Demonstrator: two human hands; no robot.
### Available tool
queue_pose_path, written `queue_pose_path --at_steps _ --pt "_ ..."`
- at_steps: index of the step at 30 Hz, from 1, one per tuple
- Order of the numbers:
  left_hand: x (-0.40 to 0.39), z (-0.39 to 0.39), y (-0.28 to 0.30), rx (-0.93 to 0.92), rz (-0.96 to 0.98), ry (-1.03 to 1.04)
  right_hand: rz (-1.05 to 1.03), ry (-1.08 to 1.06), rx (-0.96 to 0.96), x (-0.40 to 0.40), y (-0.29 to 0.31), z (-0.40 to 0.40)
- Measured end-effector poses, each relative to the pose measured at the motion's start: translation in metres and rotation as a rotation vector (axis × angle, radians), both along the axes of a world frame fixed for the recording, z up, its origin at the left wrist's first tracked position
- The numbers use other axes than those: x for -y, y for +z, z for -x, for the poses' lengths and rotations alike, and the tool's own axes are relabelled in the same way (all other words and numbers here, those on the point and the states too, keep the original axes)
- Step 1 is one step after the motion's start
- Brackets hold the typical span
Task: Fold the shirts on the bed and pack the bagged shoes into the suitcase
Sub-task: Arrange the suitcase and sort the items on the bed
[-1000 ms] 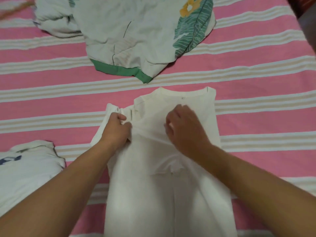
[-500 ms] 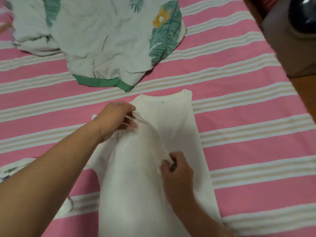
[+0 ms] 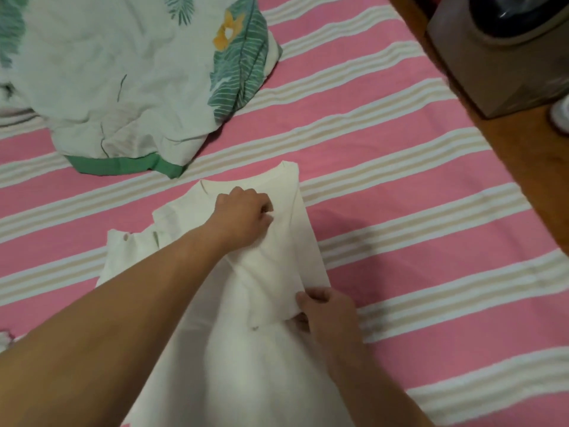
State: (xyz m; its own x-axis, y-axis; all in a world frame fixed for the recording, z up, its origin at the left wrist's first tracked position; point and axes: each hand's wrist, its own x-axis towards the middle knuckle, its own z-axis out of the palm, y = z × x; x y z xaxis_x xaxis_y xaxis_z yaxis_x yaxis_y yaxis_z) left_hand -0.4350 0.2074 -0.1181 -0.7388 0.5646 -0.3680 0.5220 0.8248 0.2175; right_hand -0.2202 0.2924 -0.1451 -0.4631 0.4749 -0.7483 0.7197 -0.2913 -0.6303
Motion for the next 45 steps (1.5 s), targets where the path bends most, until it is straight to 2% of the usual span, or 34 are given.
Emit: queue_pose_path --at_steps 2,5,7,11,14,17,22,24,27,29,31,33,34,36,38,39,41,45 --pt "0.000 -0.002 0.003 0.096 -0.109 0.120 -0.047 0.004 -0.024 -0.003 0.003 0.000" --pt "-0.001 -0.006 0.009 0.200 -0.392 0.325 -0.296 0.107 -0.050 -0.008 0.009 -0.003" --pt "-0.005 -0.008 0.009 0.175 -0.392 0.299 -0.371 0.111 -0.059 -0.011 0.011 -0.002" --pt "-0.012 -0.016 -0.007 -0.096 -0.204 0.112 -0.418 0.136 -0.027 -0.013 0.001 0.000" --pt "-0.006 -0.026 -0.017 -0.309 -0.214 0.318 -0.467 0.163 -0.012 -0.013 -0.005 -0.001" --pt "0.007 -0.016 -0.020 -0.144 -0.106 0.586 -0.467 0.189 0.007 -0.013 -0.006 -0.001" --pt "0.021 0.022 -0.019 0.179 -0.172 0.708 -0.374 0.184 0.031 -0.018 -0.007 0.006" --pt "0.023 0.029 -0.016 0.210 -0.176 0.749 -0.377 0.189 0.036 -0.021 -0.011 0.008" --pt "0.028 0.027 -0.017 0.135 -0.138 0.795 -0.383 0.192 0.036 -0.022 -0.012 0.008" --pt "0.026 0.020 -0.018 0.076 -0.056 0.739 -0.387 0.194 0.029 -0.022 -0.011 0.008" --pt "0.020 0.015 -0.016 -0.035 -0.059 0.671 -0.373 0.192 0.029 -0.022 -0.009 0.009" --pt "0.010 0.016 -0.014 -0.208 -0.218 0.540 -0.352 0.180 0.020 -0.023 -0.008 0.009" --pt "0.003 0.017 -0.012 -0.235 -0.313 0.433 -0.340 0.173 0.019 -0.024 -0.007 0.008" --pt "-0.012 0.018 -0.010 -0.061 -0.393 0.235 -0.308 0.164 0.017 -0.025 -0.005 0.007" --pt "-0.029 0.014 -0.009 0.126 -0.239 0.094 -0.284 0.164 0.023 -0.026 -0.004 0.006" --pt "-0.035 0.014 -0.009 0.149 -0.140 0.058 -0.278 0.168 0.025 -0.027 -0.004 0.005" --pt "-0.041 0.016 -0.011 0.157 -0.092 0.072 -0.273 0.161 0.013 -0.027 -0.002 0.004" --pt "-0.045 0.014 -0.014 0.167 -0.251 0.160 -0.305 0.100 -0.033 -0.030 0.006 0.000"
